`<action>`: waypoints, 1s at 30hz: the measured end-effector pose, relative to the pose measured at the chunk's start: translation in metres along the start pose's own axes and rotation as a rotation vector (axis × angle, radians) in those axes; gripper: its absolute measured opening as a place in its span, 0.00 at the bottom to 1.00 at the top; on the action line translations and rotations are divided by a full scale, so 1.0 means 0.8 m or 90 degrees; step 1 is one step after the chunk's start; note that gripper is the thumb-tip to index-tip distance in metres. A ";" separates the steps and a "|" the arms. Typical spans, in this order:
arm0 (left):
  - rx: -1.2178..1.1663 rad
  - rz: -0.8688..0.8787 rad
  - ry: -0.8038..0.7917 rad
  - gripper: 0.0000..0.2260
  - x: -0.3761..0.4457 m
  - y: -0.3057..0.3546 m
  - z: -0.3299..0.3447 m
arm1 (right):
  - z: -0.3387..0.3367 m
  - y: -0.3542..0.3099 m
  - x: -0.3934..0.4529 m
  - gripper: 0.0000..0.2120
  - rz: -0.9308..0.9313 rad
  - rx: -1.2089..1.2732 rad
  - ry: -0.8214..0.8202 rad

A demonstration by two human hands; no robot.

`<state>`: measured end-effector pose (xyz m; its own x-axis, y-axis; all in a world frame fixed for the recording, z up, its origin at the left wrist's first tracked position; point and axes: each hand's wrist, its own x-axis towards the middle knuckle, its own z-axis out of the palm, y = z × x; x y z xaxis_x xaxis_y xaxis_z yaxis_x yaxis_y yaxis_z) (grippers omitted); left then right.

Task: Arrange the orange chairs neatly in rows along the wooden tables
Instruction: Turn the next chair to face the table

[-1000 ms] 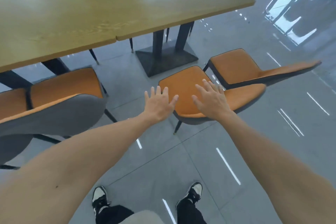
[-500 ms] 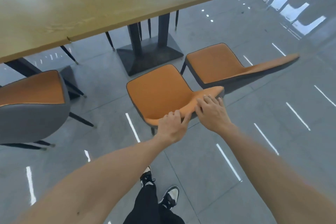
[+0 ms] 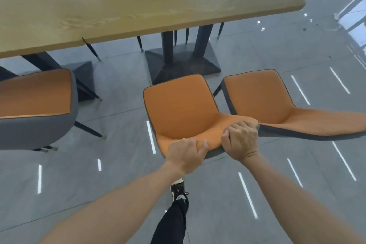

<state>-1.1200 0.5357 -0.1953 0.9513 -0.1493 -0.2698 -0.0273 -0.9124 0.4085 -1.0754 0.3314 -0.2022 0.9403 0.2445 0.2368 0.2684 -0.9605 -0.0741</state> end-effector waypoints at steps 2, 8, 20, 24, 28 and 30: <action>0.020 -0.008 0.027 0.33 0.037 -0.011 -0.012 | 0.005 -0.002 0.044 0.20 0.002 0.019 -0.016; 0.069 -0.017 0.057 0.33 0.139 -0.051 -0.054 | 0.028 -0.011 0.156 0.19 0.011 0.032 -0.037; 0.073 -0.022 0.088 0.28 0.253 -0.110 -0.124 | 0.062 -0.033 0.284 0.18 0.013 0.071 -0.056; 0.070 -0.033 0.074 0.23 0.246 -0.100 -0.125 | 0.049 -0.032 0.281 0.20 -0.007 0.057 -0.126; 0.052 -0.088 0.019 0.23 0.235 -0.082 -0.128 | 0.027 -0.010 0.284 0.23 -0.082 0.089 -0.276; 0.044 -0.129 0.006 0.23 0.232 -0.059 -0.127 | 0.007 0.014 0.286 0.22 -0.099 0.152 -0.338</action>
<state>-0.9105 0.5902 -0.1759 0.9422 0.0434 -0.3322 0.1445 -0.9473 0.2860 -0.8561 0.3772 -0.1541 0.8460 0.4714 -0.2492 0.3924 -0.8668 -0.3077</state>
